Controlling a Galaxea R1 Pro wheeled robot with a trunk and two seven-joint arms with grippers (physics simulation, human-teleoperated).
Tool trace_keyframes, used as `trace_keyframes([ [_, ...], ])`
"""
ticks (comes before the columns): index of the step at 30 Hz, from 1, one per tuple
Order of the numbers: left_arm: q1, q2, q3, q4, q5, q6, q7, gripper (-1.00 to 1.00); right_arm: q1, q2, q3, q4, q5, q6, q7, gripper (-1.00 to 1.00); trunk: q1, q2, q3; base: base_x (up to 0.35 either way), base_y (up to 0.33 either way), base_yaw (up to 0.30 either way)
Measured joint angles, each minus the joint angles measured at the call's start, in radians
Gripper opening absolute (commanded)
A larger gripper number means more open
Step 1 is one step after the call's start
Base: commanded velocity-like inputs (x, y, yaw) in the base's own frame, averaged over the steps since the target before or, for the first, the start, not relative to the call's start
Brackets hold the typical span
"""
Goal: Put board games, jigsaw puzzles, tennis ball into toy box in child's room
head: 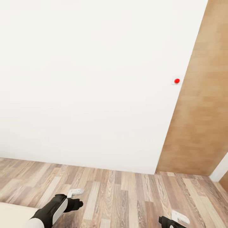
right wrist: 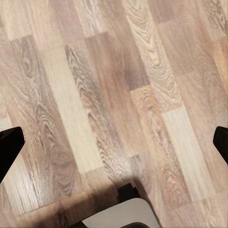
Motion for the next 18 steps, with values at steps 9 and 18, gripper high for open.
trace_keyframes([
  [9, 0.0, -0.002, 0.0, 0.0, -0.001, 0.0, 0.0, 1.0, 0.0, 0.0, 0.0, 0.0, 0.0, 0.0, 0.0, 1.0, 0.0, 0.0, 0.0, 0.0, -0.027, 0.292],
  [18, 0.0, -0.002, 0.0, 0.0, -0.002, 0.0, 0.0, 1.0, 0.0, 0.0, 0.0, 0.0, 0.0, 0.0, 0.0, 1.0, 0.0, 0.0, 0.0, 0.0, -0.053, 0.292],
])
